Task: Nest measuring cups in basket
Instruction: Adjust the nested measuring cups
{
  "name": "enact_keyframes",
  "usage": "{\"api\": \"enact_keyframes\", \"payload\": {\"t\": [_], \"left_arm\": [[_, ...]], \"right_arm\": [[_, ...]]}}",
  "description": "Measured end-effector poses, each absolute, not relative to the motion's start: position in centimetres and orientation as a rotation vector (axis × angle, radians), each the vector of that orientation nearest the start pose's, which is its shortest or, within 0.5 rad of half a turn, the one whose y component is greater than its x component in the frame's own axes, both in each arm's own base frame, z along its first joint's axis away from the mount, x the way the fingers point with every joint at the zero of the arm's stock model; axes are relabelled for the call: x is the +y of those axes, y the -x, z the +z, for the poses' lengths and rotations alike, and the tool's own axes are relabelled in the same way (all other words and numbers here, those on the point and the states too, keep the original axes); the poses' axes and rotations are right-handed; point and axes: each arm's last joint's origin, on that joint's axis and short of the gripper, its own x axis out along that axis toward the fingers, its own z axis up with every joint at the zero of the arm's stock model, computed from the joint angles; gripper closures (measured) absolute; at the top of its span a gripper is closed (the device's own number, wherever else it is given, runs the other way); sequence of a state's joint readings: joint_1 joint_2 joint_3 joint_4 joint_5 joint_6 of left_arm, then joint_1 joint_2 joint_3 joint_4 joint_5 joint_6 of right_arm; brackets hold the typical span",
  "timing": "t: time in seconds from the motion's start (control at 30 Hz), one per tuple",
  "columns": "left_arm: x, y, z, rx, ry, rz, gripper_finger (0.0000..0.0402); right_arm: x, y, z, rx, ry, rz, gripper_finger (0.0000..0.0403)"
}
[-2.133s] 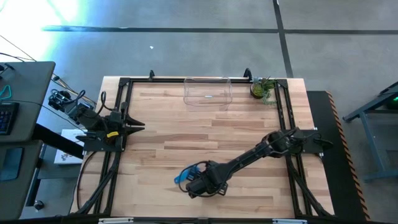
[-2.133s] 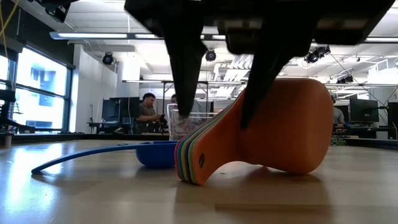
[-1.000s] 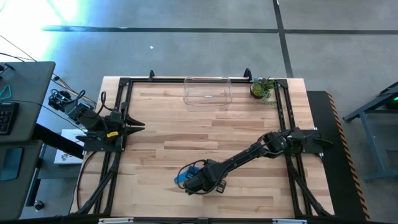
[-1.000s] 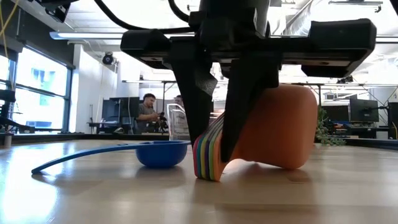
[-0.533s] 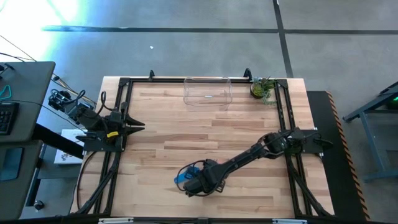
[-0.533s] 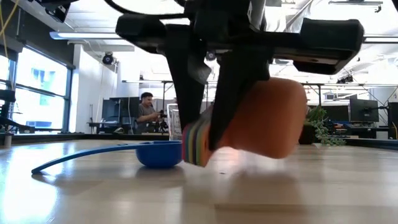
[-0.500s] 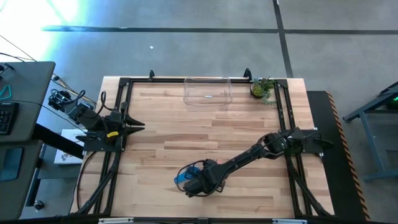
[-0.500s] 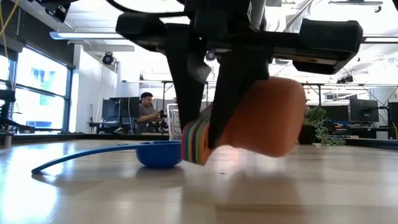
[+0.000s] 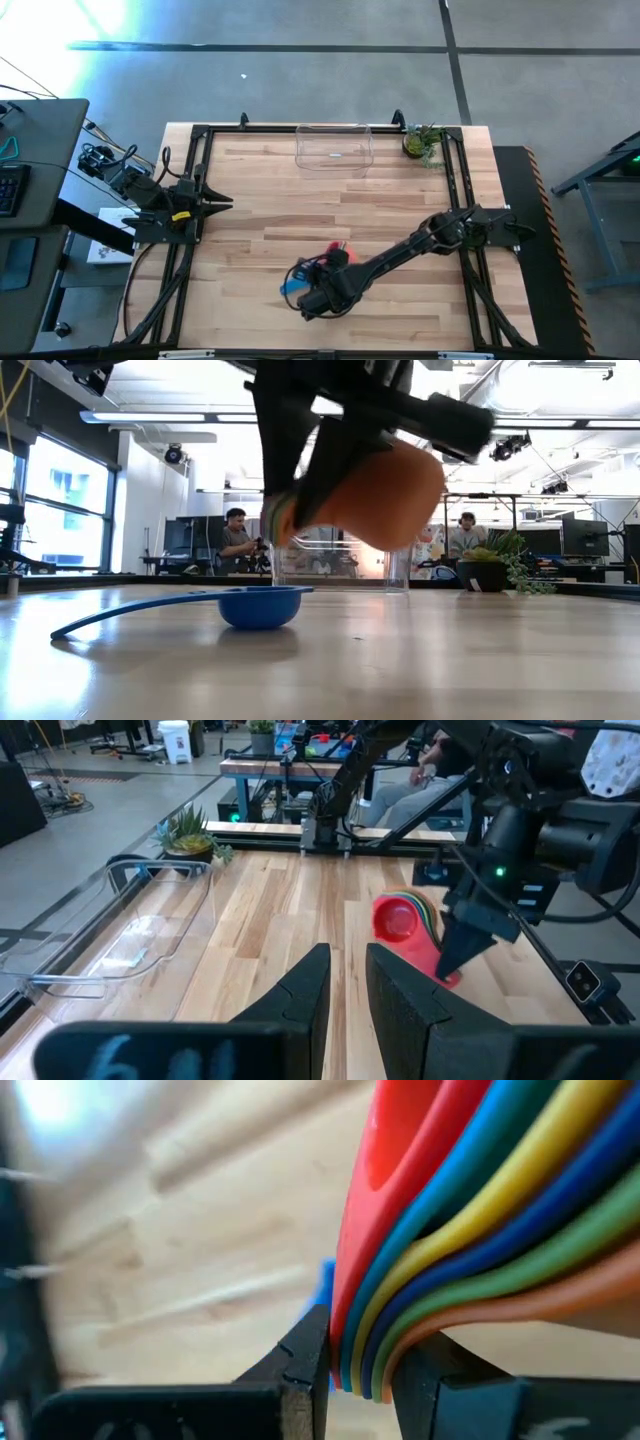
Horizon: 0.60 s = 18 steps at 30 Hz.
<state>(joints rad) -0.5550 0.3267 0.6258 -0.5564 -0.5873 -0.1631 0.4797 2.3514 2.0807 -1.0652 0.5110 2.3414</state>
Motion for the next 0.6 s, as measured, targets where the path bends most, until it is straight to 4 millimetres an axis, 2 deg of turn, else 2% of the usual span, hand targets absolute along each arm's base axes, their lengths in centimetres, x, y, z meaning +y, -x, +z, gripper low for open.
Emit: {"api": "enact_keyframes", "payload": {"t": [0.37, 0.6], "left_arm": [[-2.6, -7.2, 29.4, 0.213, 0.023, 0.049, 0.0344], [-2.6, -7.2, 29.4, 0.213, 0.023, 0.049, 0.0344]], "right_arm": [[19.8, -44.2, 20.3, 0.232, -1.299, -1.101, 0.0343], [18.2, -46.2, 21.0, 0.154, -1.232, -1.011, 0.0343]]}}
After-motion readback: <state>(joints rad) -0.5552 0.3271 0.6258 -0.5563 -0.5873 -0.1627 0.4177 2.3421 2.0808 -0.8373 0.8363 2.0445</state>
